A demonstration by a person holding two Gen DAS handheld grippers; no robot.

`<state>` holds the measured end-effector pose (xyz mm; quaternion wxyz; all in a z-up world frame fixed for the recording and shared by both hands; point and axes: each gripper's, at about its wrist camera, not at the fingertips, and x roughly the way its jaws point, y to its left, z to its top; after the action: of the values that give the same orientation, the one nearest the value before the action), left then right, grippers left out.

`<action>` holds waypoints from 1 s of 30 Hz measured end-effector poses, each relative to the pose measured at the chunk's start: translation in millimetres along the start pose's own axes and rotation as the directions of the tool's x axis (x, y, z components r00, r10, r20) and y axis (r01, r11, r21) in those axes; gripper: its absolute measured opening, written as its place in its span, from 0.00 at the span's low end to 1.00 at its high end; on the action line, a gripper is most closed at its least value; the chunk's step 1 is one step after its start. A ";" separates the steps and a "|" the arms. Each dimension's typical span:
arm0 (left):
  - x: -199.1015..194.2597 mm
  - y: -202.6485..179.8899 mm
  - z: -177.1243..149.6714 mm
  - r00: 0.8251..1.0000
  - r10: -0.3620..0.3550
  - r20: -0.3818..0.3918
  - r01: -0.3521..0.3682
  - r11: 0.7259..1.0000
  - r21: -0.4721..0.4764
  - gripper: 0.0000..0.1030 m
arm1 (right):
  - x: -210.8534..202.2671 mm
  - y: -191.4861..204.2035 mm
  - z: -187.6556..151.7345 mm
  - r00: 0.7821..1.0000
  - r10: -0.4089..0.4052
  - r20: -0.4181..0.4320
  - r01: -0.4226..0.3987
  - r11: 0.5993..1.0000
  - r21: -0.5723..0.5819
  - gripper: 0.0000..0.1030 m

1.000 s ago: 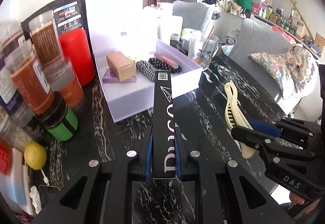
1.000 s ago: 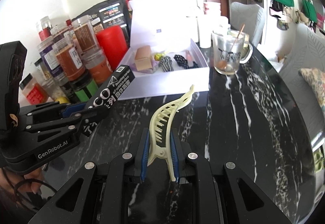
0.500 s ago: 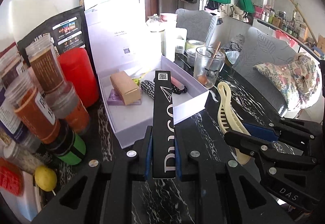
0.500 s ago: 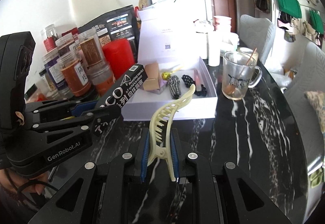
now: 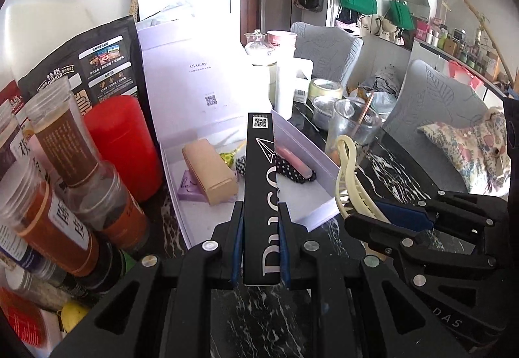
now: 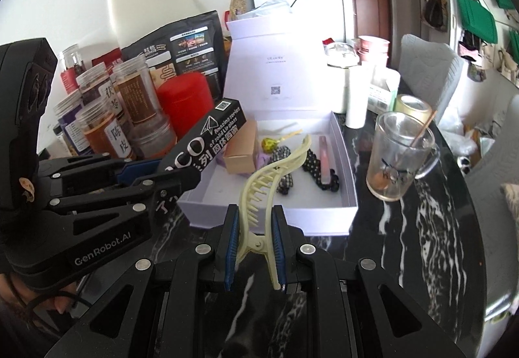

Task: Organize rigid objects
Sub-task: 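Lower the claw clip into the white box and open the right gripper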

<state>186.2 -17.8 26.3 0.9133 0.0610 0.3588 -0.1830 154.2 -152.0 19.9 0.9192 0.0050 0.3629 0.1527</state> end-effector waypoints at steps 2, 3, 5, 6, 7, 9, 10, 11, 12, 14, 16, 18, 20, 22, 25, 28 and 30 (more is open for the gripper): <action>2.2 4.4 7.3 1.000 0.003 0.009 -0.003 1.000 -0.004 0.18 | 4.8 -0.7 7.9 1.000 0.000 0.004 0.000 1.000 -0.010 0.19; 3.7 6.5 10.8 1.000 0.005 0.013 -0.005 1.000 -0.006 0.18 | 7.1 -1.0 12.1 1.000 0.001 0.006 -0.001 1.000 -0.015 0.19; 6.3 10.9 18.1 1.000 0.008 0.023 -0.008 1.000 -0.008 0.18 | 11.4 -1.9 19.8 1.000 0.004 0.011 -0.004 1.000 -0.023 0.19; 7.7 13.3 21.9 1.000 0.009 0.029 -0.009 1.000 -0.011 0.18 | 13.4 -2.2 23.2 1.000 0.005 0.014 -0.005 1.000 -0.026 0.19; 9.1 14.6 24.8 0.999 0.011 0.034 -0.010 1.000 -0.011 0.18 | 15.7 -2.8 27.7 1.000 0.005 0.018 -0.005 1.000 -0.029 0.19; 12.7 17.0 31.9 0.999 0.015 0.045 -0.015 1.000 -0.001 0.18 | 19.4 -4.6 35.4 1.000 0.005 0.024 -0.004 0.999 -0.033 0.19; 15.2 18.4 34.9 0.999 0.017 0.048 -0.017 1.000 0.003 0.18 | 21.1 -6.0 38.1 1.000 0.004 0.027 -0.003 0.999 -0.034 0.19; 18.6 19.9 38.1 0.999 0.018 0.048 -0.018 1.000 0.005 0.18 | 23.3 -6.7 41.2 1.000 0.002 0.030 -0.001 0.999 -0.034 0.19; 20.3 21.9 41.1 0.999 0.017 0.049 -0.018 1.000 0.004 0.18 | 25.9 -7.3 44.7 1.000 0.001 0.031 0.001 0.999 -0.037 0.19; 25.3 25.1 45.6 0.998 0.018 0.052 -0.018 1.000 0.000 0.18 | 31.1 -9.4 51.1 0.999 -0.003 0.033 0.005 0.999 -0.040 0.19; 30.8 28.0 49.9 0.998 0.018 0.052 -0.018 1.000 -0.005 0.18 | 35.0 -11.4 57.3 0.999 -0.010 0.036 0.011 0.999 -0.045 0.19; 36.6 31.4 54.3 0.998 0.022 0.059 -0.021 1.000 -0.017 0.18 | 38.5 -13.2 64.1 0.999 -0.006 0.045 0.008 0.999 -0.050 0.19; 43.0 34.4 57.9 0.998 0.029 0.059 -0.027 0.999 -0.031 0.18 | 43.9 -16.6 70.7 0.999 0.006 0.052 -0.004 0.999 -0.042 0.19; 50.2 37.6 61.4 0.998 0.040 0.052 -0.038 0.998 -0.048 0.18 | 51.3 -20.1 76.1 0.999 0.006 0.053 -0.005 0.999 -0.036 0.19; 59.7 40.9 64.5 0.997 0.067 0.044 -0.065 0.996 -0.055 0.18 | 65.4 -25.3 81.6 0.999 -0.001 0.035 0.002 0.999 -0.035 0.19; 72.7 42.5 65.6 0.997 0.081 0.018 -0.080 0.996 -0.038 0.18 | 78.4 -30.3 85.3 1.000 -0.005 0.024 0.006 0.999 -0.033 0.19; 81.0 44.1 63.5 0.997 0.083 -0.002 -0.083 0.996 -0.033 0.18 | 86.8 -34.1 85.5 1.000 -0.011 0.007 0.011 1.000 -0.020 0.19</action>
<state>297.7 -15.9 17.2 0.9209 0.0606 0.3593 -0.1388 280.8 -151.1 21.0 0.9213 -0.0057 0.3580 0.1513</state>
